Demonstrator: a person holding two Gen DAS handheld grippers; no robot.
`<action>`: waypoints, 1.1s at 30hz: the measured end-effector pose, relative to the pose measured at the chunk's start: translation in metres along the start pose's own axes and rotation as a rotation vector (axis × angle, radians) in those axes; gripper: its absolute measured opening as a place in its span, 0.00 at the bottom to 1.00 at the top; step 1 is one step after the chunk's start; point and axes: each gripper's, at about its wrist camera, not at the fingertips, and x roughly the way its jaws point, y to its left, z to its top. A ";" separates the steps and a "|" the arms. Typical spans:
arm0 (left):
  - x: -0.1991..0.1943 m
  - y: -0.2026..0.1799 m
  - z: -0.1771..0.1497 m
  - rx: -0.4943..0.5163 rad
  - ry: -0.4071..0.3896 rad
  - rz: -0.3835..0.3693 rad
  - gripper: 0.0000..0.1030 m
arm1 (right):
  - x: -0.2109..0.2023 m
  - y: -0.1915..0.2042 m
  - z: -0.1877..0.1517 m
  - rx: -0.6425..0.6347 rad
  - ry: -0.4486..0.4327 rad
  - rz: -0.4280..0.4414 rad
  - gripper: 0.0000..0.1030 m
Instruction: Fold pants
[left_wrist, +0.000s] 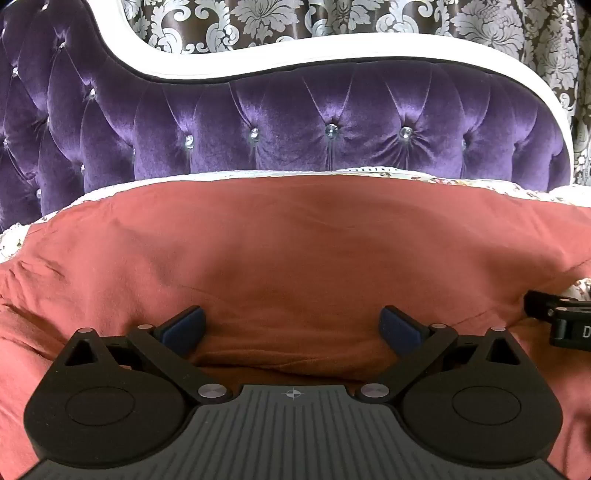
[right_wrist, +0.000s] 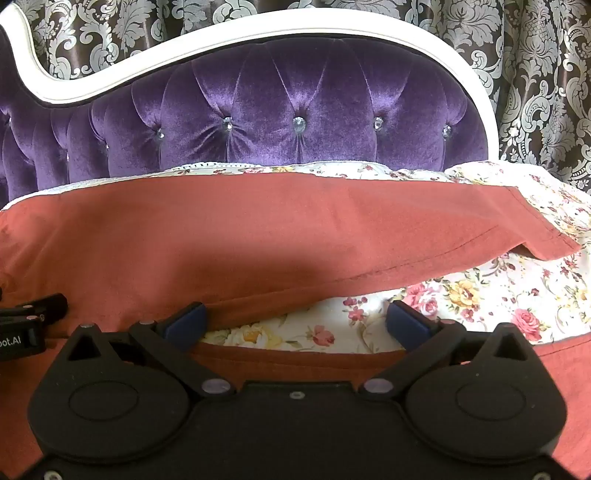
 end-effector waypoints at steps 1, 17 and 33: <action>0.000 0.000 0.000 0.000 0.000 0.000 1.00 | 0.000 0.000 0.001 -0.002 0.001 -0.002 1.00; -0.004 -0.004 0.002 0.079 -0.005 0.014 0.96 | 0.001 -0.004 0.008 -0.010 0.015 0.004 1.00; -0.117 0.022 0.009 -0.120 0.107 0.123 0.88 | -0.108 -0.021 0.019 -0.028 0.160 0.004 0.89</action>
